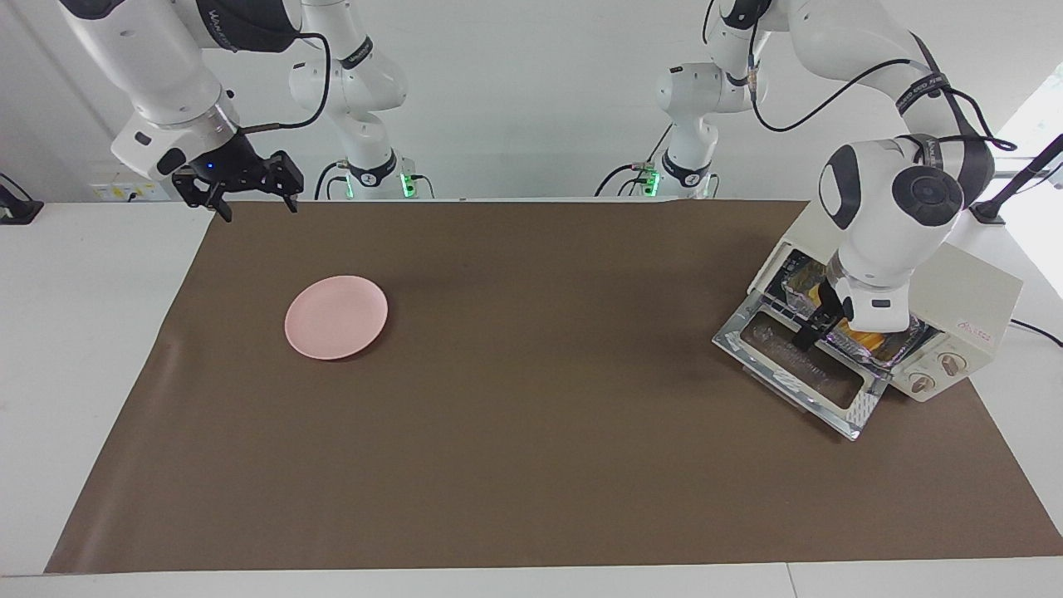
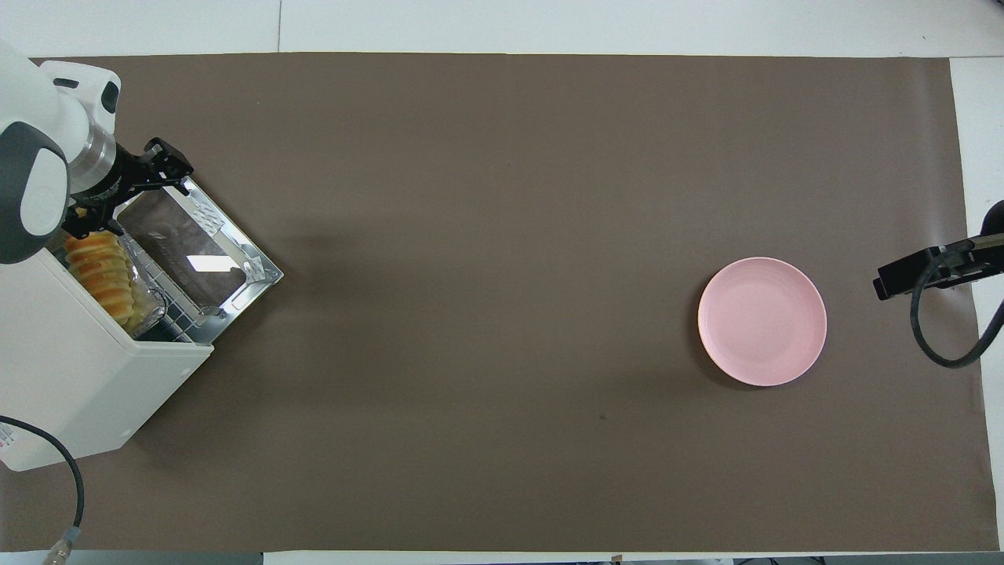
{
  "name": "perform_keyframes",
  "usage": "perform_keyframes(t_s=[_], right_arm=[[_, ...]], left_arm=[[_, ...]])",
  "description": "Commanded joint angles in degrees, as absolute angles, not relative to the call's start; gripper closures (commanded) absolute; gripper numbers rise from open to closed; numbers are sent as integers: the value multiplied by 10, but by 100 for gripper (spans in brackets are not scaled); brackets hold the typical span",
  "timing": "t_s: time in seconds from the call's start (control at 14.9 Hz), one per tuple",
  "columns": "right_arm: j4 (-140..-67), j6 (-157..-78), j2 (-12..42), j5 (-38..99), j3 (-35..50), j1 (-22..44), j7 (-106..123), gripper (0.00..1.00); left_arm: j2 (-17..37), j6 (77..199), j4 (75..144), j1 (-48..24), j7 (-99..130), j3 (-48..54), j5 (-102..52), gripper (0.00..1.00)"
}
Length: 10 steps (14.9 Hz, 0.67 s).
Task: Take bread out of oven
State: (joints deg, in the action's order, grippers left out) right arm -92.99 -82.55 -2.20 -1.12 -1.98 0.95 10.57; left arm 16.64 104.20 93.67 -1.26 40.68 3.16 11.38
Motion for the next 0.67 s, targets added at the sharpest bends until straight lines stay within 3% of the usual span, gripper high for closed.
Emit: perform_keyframes(t_s=[0.0,0.6], right_arm=[[-943,-829,-33,-16,-14,3,115,0],[-943,-829,-33,-16,-14,2,115,0]], left_arm=[[157,1057,967,-12,417,28,141,0],[149,1128,1048,4,417,27,162,0]])
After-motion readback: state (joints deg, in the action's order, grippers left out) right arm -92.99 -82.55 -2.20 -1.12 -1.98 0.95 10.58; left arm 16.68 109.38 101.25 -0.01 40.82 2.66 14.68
